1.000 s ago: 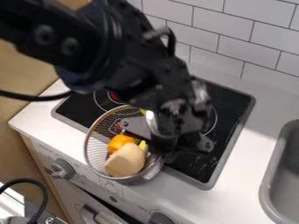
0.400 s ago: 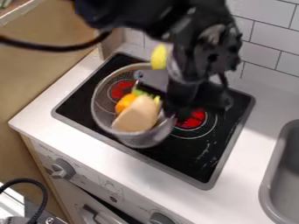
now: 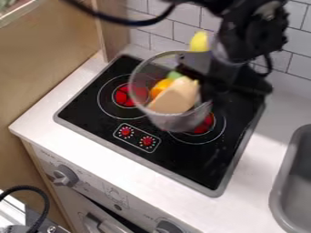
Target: Moved the stainless basket to the right burner.
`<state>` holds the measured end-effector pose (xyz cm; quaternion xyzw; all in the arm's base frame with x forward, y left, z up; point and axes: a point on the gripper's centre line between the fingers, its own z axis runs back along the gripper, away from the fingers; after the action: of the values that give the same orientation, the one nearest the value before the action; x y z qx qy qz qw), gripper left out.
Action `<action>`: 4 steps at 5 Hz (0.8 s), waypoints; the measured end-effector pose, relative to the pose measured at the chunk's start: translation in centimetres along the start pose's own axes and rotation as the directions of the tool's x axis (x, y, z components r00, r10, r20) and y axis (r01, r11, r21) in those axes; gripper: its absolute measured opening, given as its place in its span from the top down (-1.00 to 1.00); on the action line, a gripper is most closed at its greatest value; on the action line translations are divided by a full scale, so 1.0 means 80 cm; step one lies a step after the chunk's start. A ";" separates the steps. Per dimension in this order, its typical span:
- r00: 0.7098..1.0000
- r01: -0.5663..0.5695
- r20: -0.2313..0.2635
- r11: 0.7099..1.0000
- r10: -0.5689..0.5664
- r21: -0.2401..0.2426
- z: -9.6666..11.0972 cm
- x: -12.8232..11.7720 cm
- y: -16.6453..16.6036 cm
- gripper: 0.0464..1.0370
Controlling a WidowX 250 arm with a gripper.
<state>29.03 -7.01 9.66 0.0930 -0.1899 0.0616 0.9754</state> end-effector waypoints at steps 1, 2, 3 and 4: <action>1.000 -0.007 0.004 1.000 0.007 0.015 -0.019 0.026 -0.011 0.97; 1.000 0.006 0.012 1.000 -0.006 0.031 -0.037 0.041 -0.017 0.97; 1.000 0.019 0.015 0.999 -0.019 0.034 -0.046 0.043 -0.015 0.97; 1.000 0.011 0.017 0.999 -0.011 0.033 -0.046 0.044 -0.015 0.97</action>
<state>33.76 -7.13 7.48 0.1106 -0.1966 0.0587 0.9725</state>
